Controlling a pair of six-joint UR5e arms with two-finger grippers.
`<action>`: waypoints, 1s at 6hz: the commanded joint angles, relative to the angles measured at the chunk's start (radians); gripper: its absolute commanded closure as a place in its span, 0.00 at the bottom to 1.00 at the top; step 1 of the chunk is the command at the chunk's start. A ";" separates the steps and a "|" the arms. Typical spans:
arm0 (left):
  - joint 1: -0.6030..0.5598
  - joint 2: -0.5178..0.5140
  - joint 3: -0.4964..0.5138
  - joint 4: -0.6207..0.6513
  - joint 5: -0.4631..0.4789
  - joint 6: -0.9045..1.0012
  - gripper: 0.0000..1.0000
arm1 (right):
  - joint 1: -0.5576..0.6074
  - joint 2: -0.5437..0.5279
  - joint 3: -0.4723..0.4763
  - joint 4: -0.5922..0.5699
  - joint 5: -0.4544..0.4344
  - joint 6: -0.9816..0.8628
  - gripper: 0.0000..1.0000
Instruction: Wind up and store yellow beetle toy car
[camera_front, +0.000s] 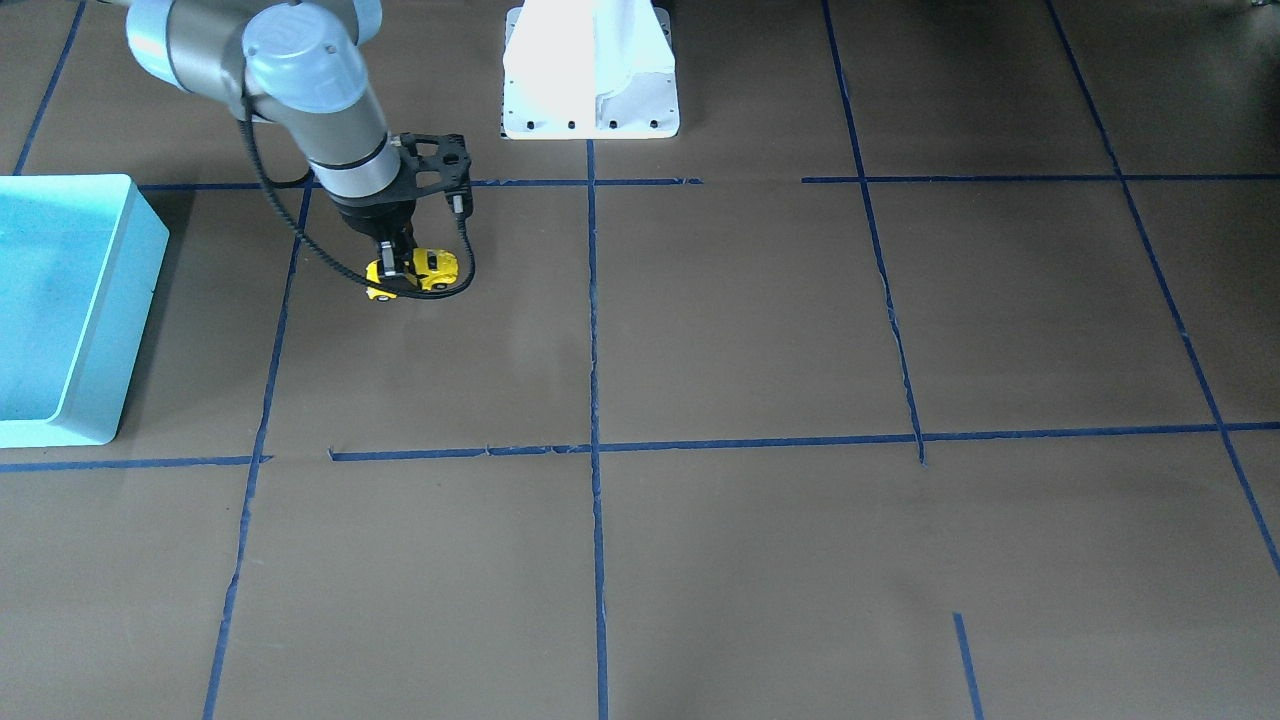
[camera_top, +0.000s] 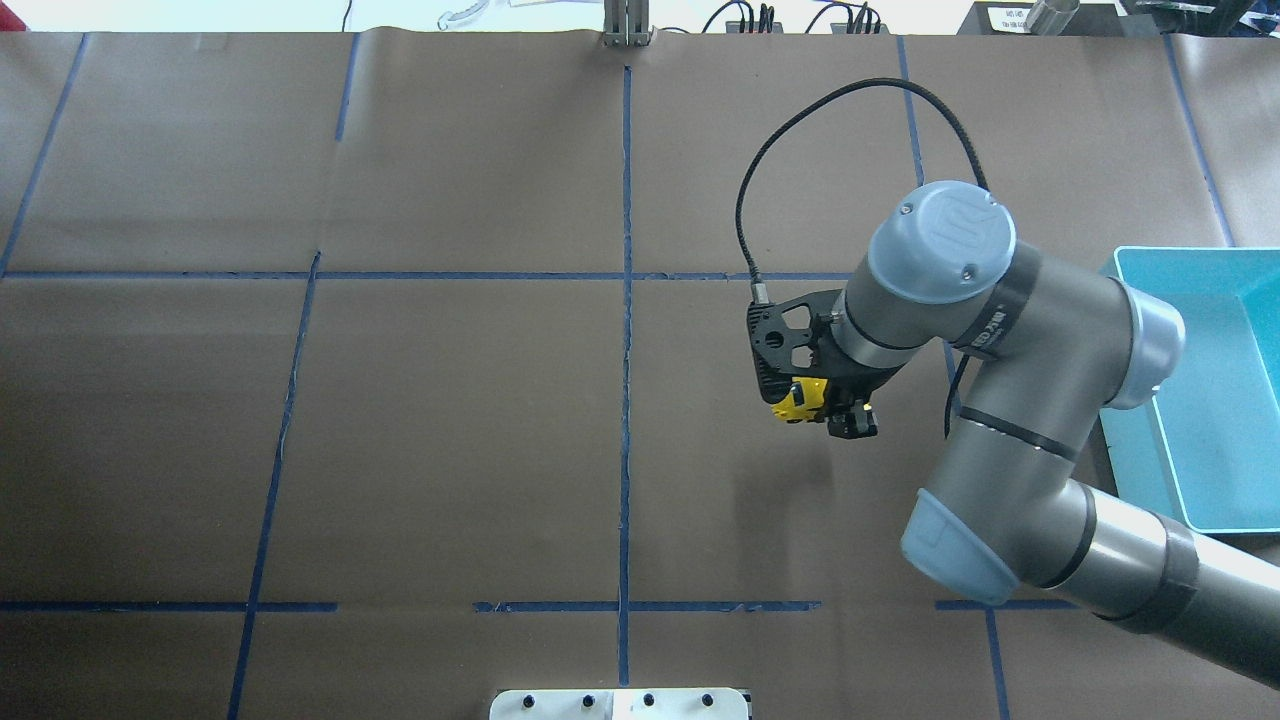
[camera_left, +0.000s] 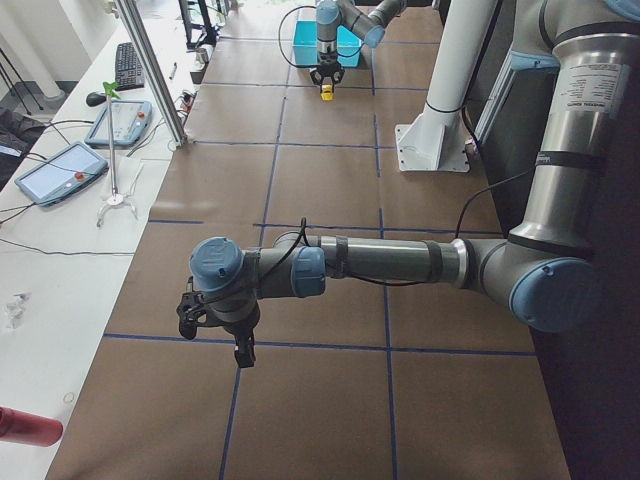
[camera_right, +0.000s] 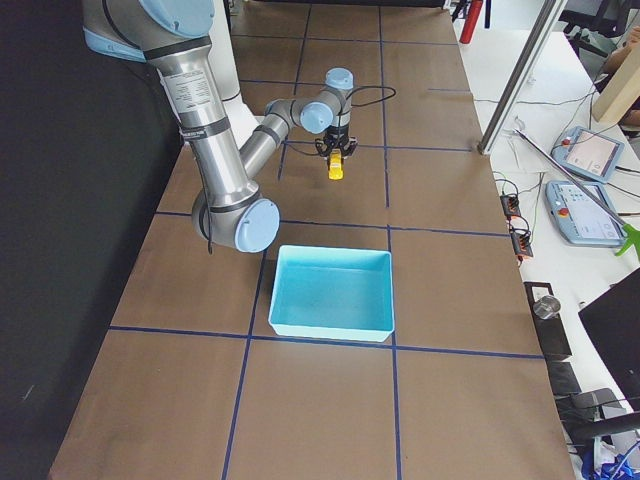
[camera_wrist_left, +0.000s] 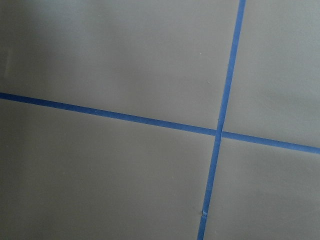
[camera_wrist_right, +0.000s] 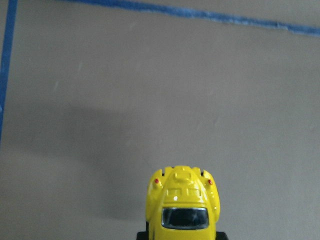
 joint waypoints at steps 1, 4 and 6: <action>0.000 0.000 0.001 -0.001 0.000 0.000 0.00 | -0.139 0.148 -0.097 -0.017 -0.055 0.030 1.00; 0.000 -0.002 0.000 -0.001 0.000 0.000 0.00 | -0.213 0.272 -0.192 -0.015 -0.151 0.042 1.00; 0.000 -0.001 -0.002 -0.001 0.000 0.000 0.00 | -0.241 0.291 -0.220 -0.012 -0.211 0.098 1.00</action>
